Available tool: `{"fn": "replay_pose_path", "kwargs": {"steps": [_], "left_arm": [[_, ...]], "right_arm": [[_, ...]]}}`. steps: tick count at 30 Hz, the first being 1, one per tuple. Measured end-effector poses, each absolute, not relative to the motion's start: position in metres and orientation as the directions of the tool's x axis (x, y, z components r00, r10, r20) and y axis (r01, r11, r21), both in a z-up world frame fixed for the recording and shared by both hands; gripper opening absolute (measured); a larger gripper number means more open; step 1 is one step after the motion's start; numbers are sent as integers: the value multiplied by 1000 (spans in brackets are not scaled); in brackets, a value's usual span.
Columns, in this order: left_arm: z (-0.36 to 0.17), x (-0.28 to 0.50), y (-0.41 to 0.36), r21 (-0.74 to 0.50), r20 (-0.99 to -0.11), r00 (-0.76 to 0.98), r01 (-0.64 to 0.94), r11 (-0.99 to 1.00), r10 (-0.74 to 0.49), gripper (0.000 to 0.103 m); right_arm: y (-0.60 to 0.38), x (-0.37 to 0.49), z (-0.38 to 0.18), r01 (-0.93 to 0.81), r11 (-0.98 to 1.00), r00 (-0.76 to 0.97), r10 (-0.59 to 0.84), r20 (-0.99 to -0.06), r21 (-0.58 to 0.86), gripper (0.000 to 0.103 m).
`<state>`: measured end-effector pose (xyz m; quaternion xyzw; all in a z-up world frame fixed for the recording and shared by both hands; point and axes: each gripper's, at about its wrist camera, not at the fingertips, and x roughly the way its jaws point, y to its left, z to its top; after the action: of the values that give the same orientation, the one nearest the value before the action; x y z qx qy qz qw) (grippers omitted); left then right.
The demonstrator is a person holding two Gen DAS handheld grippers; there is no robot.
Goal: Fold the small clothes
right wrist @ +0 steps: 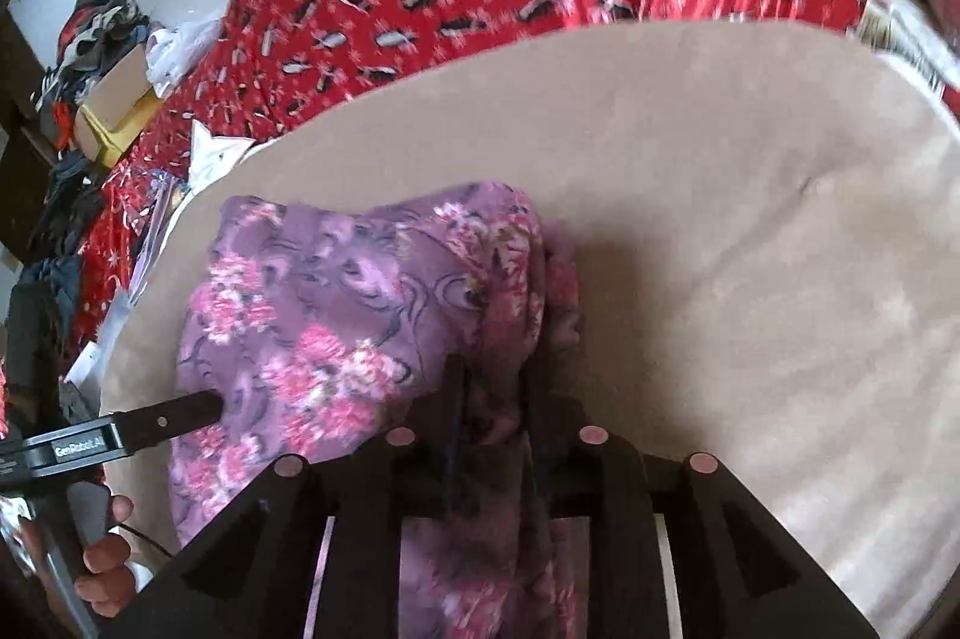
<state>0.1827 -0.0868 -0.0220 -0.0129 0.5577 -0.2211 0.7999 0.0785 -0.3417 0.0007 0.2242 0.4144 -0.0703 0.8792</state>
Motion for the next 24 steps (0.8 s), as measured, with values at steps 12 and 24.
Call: {"fn": "replay_pose_path", "kwargs": {"steps": [12,24], "left_arm": [[-22,127,-86,-143,-898,327,419,897,-296,92],[-25,72,-61,1,-909,371,458,889,-190,92]], "right_arm": [[-303,38,8,254,953,609,-27,-792,163,41],[-290,-12,9,285,958,524,-154,-837,3,66]]}}
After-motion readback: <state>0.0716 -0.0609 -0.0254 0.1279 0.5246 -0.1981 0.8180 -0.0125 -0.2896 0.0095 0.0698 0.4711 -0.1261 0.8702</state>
